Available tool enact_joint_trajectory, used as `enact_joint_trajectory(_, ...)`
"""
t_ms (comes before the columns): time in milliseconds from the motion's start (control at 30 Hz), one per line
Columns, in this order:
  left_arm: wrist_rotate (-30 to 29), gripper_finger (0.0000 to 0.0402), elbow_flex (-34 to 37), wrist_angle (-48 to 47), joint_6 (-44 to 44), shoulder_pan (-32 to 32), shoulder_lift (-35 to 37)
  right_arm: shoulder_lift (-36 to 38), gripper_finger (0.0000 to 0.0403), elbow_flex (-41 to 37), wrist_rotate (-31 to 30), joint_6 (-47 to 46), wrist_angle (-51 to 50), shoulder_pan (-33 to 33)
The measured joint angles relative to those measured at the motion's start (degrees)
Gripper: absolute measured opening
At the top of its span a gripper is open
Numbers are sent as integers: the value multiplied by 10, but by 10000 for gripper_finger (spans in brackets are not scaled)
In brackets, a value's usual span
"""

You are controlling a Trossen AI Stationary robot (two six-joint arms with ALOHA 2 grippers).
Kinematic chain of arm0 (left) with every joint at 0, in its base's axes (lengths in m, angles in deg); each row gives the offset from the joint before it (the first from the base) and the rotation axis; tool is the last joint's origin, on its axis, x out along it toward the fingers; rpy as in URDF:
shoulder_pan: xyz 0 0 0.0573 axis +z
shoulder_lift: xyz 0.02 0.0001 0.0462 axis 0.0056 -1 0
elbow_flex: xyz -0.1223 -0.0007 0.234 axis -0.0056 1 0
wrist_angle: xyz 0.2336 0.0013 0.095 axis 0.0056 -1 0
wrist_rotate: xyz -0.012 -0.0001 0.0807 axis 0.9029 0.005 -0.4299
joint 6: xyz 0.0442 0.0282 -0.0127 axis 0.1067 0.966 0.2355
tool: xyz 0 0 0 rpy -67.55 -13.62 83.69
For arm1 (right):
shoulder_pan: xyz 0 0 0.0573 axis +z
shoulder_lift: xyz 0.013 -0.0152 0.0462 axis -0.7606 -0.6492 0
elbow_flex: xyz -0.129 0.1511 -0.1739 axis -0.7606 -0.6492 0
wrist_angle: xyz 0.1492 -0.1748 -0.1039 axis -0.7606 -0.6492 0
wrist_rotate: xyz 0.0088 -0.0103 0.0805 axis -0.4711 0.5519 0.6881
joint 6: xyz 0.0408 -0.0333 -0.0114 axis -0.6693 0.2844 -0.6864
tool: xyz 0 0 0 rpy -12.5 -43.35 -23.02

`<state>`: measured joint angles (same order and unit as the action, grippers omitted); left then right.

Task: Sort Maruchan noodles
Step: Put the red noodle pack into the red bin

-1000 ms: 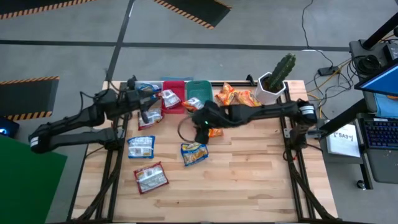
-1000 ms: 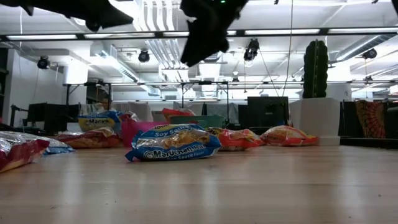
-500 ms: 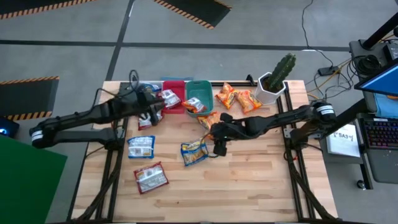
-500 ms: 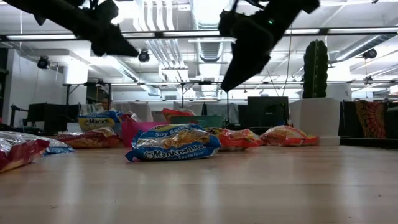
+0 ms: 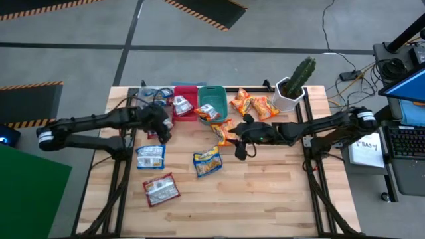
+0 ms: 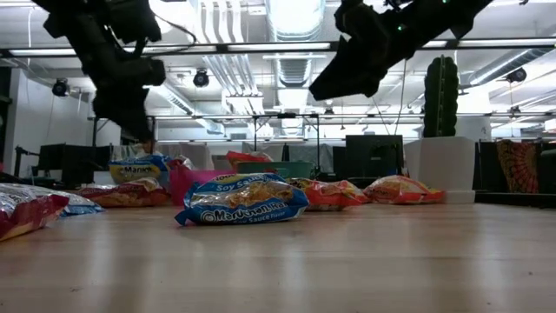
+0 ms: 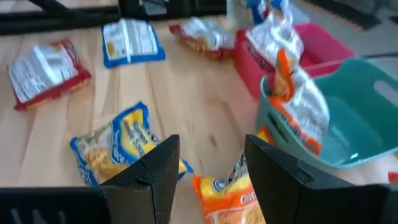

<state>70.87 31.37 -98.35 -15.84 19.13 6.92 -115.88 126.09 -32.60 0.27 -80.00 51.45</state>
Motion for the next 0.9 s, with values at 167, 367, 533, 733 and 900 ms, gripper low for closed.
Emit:
enact_joint_trajectory(167, 0, 87, -29, -96, -44, -13, -55, 5, 171, -13, 1, 22, 34, -2)
enact_joint_trajectory(367, -5, 88, -31, -117, -55, -14, -107, -5, 171, -14, 1, 23, 40, -2)
enact_joint_trajectory(533, -78, 113, -31, -100, -52, -14, -139, -13, 171, -15, 1, 17, 41, -2)
enact_joint_trajectory(733, -101, 179, -31, -73, -43, -14, -174, -18, 171, -15, 1, 16, 38, -2)
enact_joint_trajectory(900, -158, 229, -29, -53, -42, -14, -212, -23, 171, -15, 1, 16, 41, -2)
